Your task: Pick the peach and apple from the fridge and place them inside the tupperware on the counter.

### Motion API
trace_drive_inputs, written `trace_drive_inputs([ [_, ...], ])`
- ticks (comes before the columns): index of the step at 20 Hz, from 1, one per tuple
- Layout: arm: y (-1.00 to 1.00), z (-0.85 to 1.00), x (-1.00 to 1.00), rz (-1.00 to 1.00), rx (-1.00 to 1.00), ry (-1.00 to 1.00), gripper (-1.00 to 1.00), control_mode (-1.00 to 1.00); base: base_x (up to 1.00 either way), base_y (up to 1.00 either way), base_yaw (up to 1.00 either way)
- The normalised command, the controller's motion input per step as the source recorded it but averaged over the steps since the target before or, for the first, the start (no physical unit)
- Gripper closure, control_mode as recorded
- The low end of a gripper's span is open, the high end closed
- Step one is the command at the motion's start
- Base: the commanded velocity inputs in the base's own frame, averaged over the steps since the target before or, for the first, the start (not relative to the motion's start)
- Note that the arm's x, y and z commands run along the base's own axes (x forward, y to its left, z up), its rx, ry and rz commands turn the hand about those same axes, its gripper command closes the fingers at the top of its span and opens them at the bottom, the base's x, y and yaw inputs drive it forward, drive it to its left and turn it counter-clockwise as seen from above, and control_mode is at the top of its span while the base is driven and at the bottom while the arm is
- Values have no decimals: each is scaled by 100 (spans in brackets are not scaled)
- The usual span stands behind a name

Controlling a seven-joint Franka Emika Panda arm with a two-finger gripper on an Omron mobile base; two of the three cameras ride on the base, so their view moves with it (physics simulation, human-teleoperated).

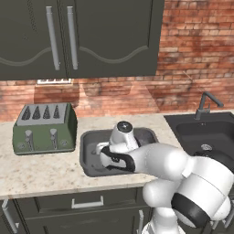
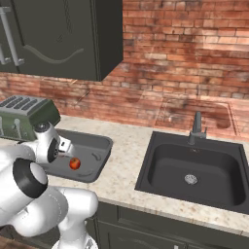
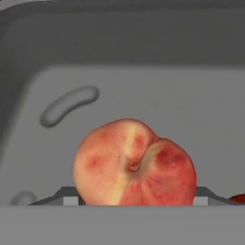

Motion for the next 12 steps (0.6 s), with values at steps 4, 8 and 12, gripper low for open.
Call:
trace_drive_inputs([
  [4, 8, -37, 19, 1, -1, 0, 100, -100, 0, 0, 0],
  [8, 12, -41, 18, 1, -3, 2, -100, -100, 0, 0, 0],
  [12, 2, -22, 5, 2, 0, 0, -100, -100, 0, 0, 0],
])
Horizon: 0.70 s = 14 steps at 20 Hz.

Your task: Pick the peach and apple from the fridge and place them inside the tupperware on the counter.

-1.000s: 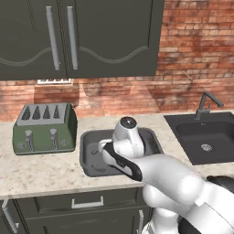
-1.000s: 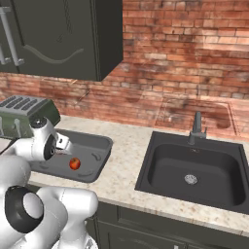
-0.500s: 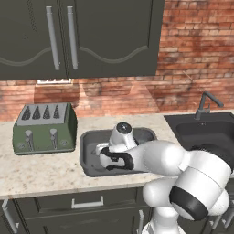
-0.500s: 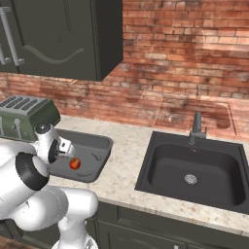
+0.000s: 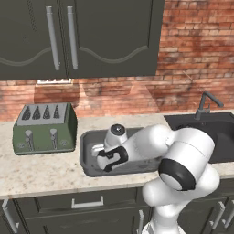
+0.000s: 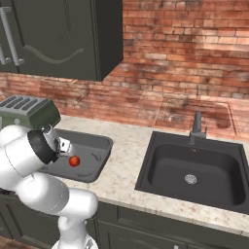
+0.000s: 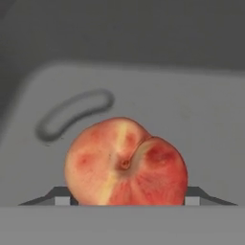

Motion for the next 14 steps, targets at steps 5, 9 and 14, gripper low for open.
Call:
trace_drive_inputs([
  [5, 0, -4, 0, 2, 0, 0, -100, -100, 0, 0, 0],
  [9, 0, 3, -1, 0, 0, 0, -100, -100, 0, 0, 0],
  [14, 0, 28, -13, 0, 0, 0, -100, -100, 0, 0, 0],
])
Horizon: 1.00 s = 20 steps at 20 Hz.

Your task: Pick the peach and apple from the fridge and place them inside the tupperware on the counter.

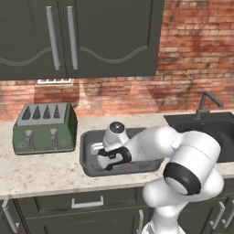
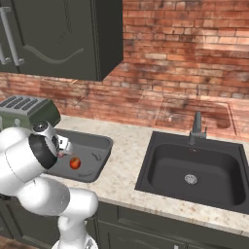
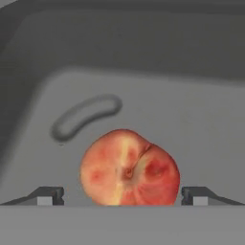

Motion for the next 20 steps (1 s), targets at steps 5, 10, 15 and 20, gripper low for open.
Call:
trace_drive_inputs([
  [5, 0, 53, -37, 0, 0, -15, -100, -100, 0, 0, 0],
  [10, 0, 59, -42, 0, 0, -17, -100, -100, 0, 0, 0],
  [15, 0, 71, -41, 0, 1, -9, -100, -100, 0, 0, 0],
  [20, 0, 81, -40, 0, 3, 0, -100, -100, 0, 0, 0],
])
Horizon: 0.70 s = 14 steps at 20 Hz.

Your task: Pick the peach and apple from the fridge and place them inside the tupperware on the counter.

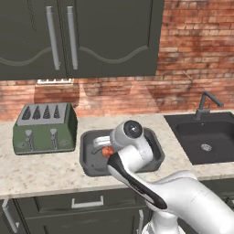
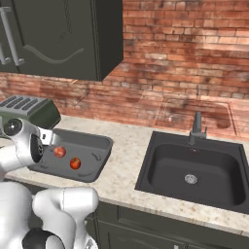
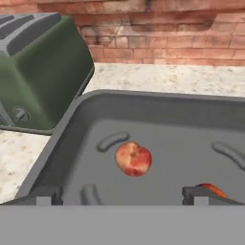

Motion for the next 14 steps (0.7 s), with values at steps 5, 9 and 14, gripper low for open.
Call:
trace_drive_inputs([
  [5, 0, 67, -43, 0, 0, 0, -100, -100, 0, 0, 0],
  [9, 0, 23, -74, -1, 0, 0, -100, -100, 0, 0, 0],
  [14, -1, 32, -76, -7, 0, 0, -100, -100, 0, 0, 0],
])
